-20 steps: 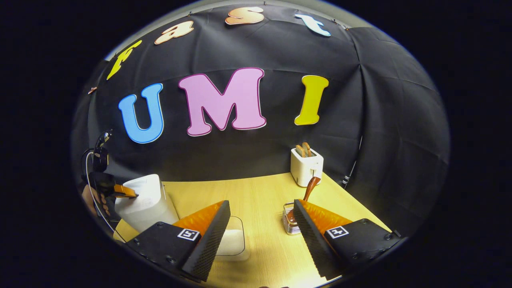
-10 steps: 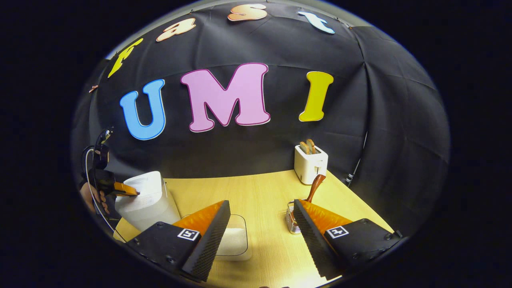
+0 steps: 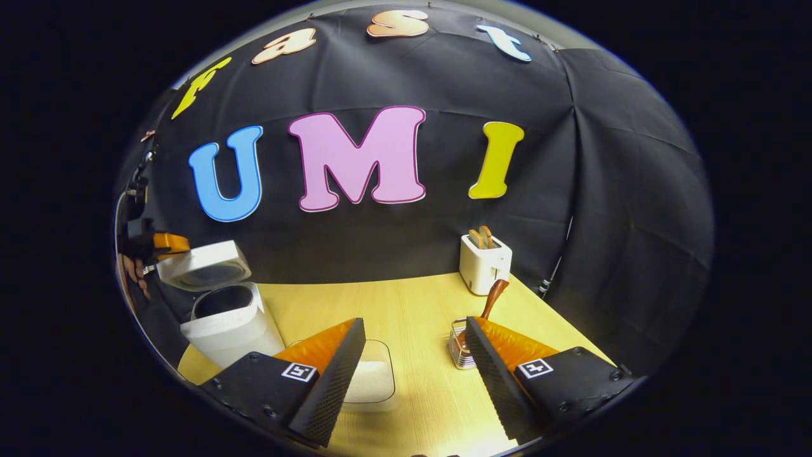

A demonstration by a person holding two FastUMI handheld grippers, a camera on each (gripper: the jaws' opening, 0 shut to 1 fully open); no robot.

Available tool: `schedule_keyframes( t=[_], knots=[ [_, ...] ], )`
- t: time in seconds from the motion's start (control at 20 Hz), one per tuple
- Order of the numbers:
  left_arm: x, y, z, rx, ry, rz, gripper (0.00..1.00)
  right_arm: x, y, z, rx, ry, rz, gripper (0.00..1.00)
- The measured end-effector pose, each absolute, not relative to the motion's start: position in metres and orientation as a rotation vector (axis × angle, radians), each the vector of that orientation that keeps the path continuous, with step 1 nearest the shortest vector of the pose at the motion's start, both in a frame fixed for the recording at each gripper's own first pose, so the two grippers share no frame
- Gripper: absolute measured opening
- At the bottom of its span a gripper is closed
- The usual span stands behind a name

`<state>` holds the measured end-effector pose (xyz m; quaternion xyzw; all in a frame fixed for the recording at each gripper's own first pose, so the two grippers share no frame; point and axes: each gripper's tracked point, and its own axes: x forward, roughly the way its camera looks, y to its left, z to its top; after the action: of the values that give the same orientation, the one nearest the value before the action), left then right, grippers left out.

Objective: Close the left gripper, press the button to open the rice cooker; take a wooden spoon from the chopstick holder with the right hand, scoop a spoonful of rice and pour it into the rice cooker, then put the wooden spoon back into the chopstick holder.

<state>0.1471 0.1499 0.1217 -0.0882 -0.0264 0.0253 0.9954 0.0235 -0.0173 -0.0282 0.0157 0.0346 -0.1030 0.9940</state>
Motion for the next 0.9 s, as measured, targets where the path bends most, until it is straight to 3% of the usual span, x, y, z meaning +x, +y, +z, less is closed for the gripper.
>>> schedule_keyframes(
  t=[0.3, 0.45, 0.85, 0.9],
  knots=[
    [0.122, 0.146, 0.103, -0.225, -0.026, -0.066, 0.05, 0.019, -0.019, -0.018, -0.004, 0.046, -0.251, 0.98],
    [0.109, 0.141, 0.082, -0.207, -0.021, -0.061, 0.05, 0.028, -0.03, -0.006, -0.006, 0.017, -0.264, 0.98],
    [0.06, 0.041, 0.043, -0.117, -0.024, -0.106, 0.05, 0.068, -0.079, -0.019, 0.027, 0.05, -0.208, 0.98],
    [0.055, 0.029, 0.039, -0.124, -0.014, -0.107, 0.1, 0.073, -0.089, -0.022, 0.024, 0.055, -0.202, 0.99]
  ],
)
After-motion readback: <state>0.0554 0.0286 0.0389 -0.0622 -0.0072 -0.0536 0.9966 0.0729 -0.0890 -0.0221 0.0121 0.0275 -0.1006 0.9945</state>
